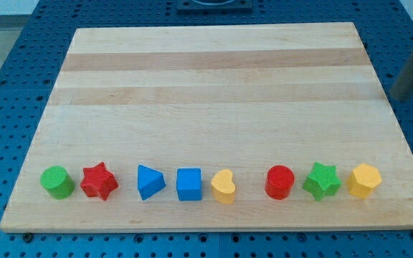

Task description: Move your arm towards the center of the board

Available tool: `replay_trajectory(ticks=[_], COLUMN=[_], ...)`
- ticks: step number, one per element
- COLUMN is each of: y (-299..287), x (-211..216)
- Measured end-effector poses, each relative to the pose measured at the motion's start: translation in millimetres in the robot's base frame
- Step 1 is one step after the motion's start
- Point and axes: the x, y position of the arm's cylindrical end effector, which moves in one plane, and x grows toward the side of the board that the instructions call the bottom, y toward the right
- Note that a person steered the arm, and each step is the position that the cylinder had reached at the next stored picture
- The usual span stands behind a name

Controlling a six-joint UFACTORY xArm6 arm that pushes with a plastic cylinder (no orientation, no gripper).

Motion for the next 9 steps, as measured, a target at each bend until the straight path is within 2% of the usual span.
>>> replay_trajectory(ticks=[3, 4, 5, 7, 8, 9], y=[15.6, 15.8, 15.6, 12.2, 14.9, 13.9], x=[28.7, 62.6, 121.6, 186.5, 165.4, 95.4])
